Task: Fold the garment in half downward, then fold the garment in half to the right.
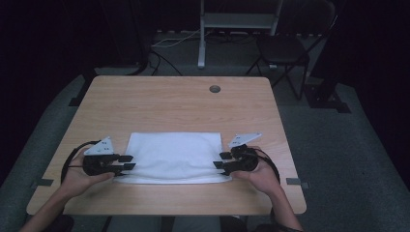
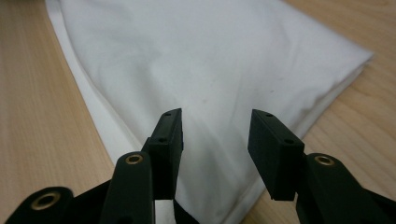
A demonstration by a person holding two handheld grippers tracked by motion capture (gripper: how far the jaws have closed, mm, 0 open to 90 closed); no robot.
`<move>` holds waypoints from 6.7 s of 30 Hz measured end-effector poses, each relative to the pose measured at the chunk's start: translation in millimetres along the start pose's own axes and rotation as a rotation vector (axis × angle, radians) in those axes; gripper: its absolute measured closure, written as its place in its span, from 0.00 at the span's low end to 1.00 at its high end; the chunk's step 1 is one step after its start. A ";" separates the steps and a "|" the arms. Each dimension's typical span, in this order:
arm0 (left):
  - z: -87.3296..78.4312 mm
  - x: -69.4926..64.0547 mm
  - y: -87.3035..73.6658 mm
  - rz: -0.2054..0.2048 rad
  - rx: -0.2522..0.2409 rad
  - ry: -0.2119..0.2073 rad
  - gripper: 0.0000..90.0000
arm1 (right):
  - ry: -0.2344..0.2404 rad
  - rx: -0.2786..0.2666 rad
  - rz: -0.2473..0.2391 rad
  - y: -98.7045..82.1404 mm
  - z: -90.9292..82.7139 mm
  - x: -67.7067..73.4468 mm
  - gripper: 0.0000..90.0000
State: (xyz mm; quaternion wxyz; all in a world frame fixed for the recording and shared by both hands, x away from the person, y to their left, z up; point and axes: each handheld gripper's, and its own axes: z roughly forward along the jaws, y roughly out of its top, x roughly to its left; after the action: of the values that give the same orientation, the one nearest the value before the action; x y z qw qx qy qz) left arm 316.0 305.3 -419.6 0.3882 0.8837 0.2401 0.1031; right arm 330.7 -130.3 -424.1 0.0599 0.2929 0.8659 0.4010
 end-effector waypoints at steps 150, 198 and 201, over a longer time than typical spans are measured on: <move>5.9 74.3 58.4 -0.245 -0.118 0.262 0.24 | -0.208 -0.191 0.177 13.7 -17.3 -23.8 0.15; 94.8 149.2 80.3 -0.520 0.055 0.309 0.90 | -0.179 -0.184 0.149 18.5 -16.1 -23.5 0.15; 92.7 150.1 79.1 -0.544 0.038 0.287 0.93 | -0.172 -0.176 0.140 21.5 -14.2 -20.9 0.15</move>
State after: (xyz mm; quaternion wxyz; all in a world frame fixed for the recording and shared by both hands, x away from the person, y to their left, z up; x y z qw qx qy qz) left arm 507.1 275.9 -424.8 0.3470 0.7705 0.5223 0.1146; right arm 353.0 -140.4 -401.5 0.1312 0.3794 0.7965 0.4522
